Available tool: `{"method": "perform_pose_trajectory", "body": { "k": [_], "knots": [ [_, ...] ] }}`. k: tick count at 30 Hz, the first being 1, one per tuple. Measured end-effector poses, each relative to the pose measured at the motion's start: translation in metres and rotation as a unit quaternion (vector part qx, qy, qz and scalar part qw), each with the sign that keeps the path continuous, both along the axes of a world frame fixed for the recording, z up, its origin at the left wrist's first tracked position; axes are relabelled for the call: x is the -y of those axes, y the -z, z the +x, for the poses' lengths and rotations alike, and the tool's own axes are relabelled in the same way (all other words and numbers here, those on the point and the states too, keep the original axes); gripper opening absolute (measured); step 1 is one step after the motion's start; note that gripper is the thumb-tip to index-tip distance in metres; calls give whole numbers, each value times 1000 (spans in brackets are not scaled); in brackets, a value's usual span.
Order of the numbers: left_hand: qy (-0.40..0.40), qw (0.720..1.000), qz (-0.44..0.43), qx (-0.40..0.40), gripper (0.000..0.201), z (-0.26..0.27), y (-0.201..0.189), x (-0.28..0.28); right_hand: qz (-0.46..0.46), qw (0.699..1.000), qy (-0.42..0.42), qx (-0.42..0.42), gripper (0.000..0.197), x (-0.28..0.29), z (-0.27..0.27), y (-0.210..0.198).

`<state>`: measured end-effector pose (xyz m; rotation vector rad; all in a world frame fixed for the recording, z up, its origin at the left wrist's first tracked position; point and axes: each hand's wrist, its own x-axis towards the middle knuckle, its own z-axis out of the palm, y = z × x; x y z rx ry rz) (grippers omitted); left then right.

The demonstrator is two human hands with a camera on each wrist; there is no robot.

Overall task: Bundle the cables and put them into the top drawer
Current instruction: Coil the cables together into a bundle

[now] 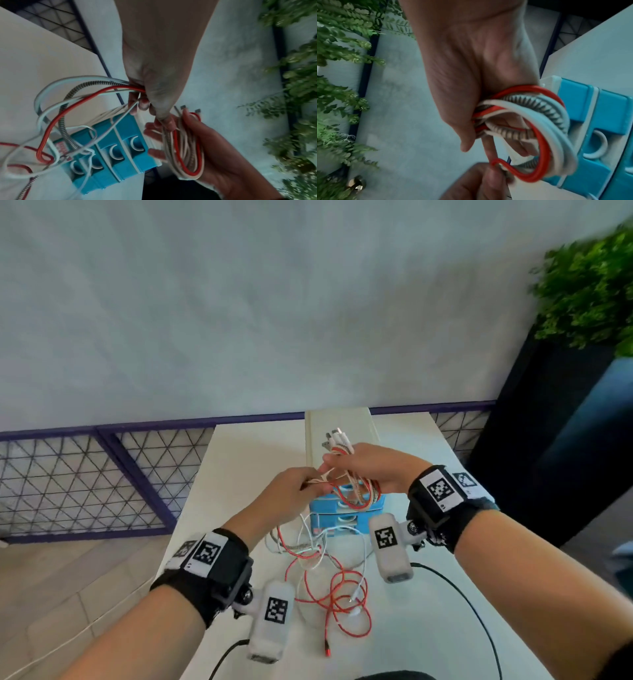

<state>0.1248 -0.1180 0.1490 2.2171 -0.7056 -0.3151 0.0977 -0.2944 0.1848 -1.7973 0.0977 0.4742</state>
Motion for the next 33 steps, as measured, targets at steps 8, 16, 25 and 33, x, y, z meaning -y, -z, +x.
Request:
{"method": "perform_pose_trajectory", "body": {
  "k": [8, 16, 25, 33],
  "knots": [
    [-29, 998, -56, 1, 56, 3, -25, 14, 181, 976, -74, -99, 40, 2, -15, 13],
    [15, 988, 33, -152, 30, 18, -26, 11, 116, 993, 1, -25, 28, 7, -11, 14],
    [39, 863, -202, -461, 46, 0, -24, -3, 119, 986, 104, 46, 24, 3, -11, 16],
    [75, 839, -259, -472, 48, -15, -3, -4, 119, 972, 185, 82, 26, -3, -6, 21]
  ]
}}
